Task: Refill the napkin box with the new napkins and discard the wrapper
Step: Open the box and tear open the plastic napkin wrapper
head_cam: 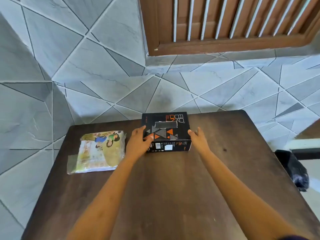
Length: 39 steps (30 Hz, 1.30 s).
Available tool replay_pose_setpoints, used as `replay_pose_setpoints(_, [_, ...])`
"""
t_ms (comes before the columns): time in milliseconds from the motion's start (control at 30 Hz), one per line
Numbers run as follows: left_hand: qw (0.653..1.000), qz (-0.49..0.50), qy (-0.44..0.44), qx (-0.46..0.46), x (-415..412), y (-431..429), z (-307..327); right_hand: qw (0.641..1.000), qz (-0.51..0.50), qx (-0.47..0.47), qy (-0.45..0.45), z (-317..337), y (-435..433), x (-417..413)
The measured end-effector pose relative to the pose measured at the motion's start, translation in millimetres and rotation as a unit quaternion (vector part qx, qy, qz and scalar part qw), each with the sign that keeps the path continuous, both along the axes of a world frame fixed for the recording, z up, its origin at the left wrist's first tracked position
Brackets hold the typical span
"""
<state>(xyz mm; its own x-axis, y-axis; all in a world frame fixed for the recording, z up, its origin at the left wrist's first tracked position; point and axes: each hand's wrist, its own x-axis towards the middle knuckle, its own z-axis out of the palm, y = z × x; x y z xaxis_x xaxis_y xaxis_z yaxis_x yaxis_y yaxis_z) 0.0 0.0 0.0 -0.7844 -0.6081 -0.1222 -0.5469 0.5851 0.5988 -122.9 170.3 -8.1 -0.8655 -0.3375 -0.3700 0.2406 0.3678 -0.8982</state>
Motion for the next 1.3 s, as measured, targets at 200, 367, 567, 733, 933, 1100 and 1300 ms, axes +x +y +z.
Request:
replay_pose_setpoints(200, [0.999, 0.034, -0.012, -0.021, -5.1, 6.2, -13.9, 0.999, -0.018, -0.039, -0.013, -30.4, -7.0, 3.8])
replay_pose_setpoints(367, [0.999, -0.002, -0.023, -0.039, 24.2, 33.1, -20.7, 0.992, -0.051, -0.11, -0.018, -41.1, 30.8, 21.9])
replay_pose_setpoints(567, [0.999, 0.024, -0.028, -0.029, 79.0, 89.0, -20.4, 0.99, -0.078, -0.111, -0.024, -45.8, 87.6, 67.7])
replay_pose_setpoints(733, [0.993, -0.003, -0.035, -0.109, 90.1, 119.8, -15.5, 0.99, -0.093, -0.098, -0.027, -46.0, 117.2, 74.0])
replay_pose_setpoints(933, [0.982, -0.113, -0.105, -0.107, 78.5, 127.0, -6.7, 0.995, -0.022, -0.099, -0.013, -33.7, 122.7, 59.5])
replay_pose_setpoints(1100, [0.987, -0.092, -0.09, -0.096, 79.2, 130.0, -12.9, 0.996, 0.024, -0.083, 0.014, -21.9, 124.7, 46.6])
replay_pose_setpoints(1300, [0.993, -0.079, -0.056, -0.074, 82.0, 129.5, -18.5, 0.997, 0.037, -0.071, -0.001, -27.0, 123.3, 33.6])
